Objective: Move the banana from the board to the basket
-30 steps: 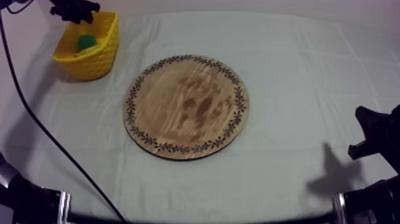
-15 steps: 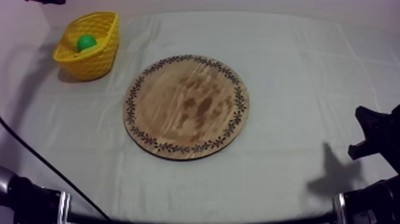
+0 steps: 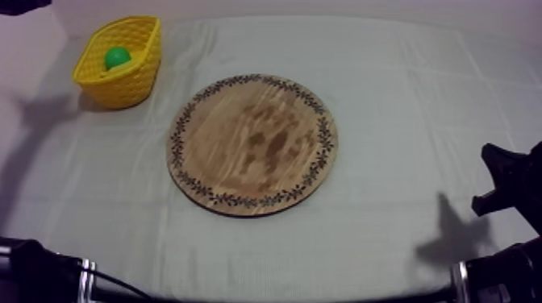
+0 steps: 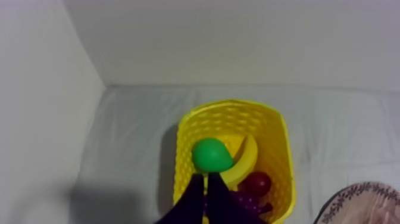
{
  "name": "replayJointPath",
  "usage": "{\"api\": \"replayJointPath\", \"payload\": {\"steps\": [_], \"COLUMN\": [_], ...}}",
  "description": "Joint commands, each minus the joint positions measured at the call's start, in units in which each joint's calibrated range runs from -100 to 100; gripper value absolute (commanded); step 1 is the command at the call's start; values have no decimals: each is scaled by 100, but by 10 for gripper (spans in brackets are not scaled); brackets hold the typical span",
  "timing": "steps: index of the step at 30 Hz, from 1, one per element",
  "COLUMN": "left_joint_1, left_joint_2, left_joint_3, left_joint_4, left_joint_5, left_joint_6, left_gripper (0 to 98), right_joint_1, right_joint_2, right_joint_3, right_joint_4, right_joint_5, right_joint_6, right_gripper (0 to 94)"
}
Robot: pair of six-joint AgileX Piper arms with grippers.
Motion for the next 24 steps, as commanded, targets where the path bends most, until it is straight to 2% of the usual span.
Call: {"api": "replayJointPath", "payload": {"steps": [1,14,24], "left_joint_1": [-13,68,111], "left_joint_2": [-1264,-4397,-6285], "left_joint_3": [858,3505,5958], "left_joint_4": [-2,-26,-47], "left_joint_5": [-220,-741,-1444], "left_joint_6": [57,169,147], "left_gripper": [0,0,0], "right_joint_1": [0,0,0], "right_joint_2": [0,0,0], "right_joint_3": [-3,-3,-3], "right_joint_4": [0,0,0], "right_joint_5": [11,11,11], "right_joint_6": [1,1,1], "right_gripper": [3,3,3]}}
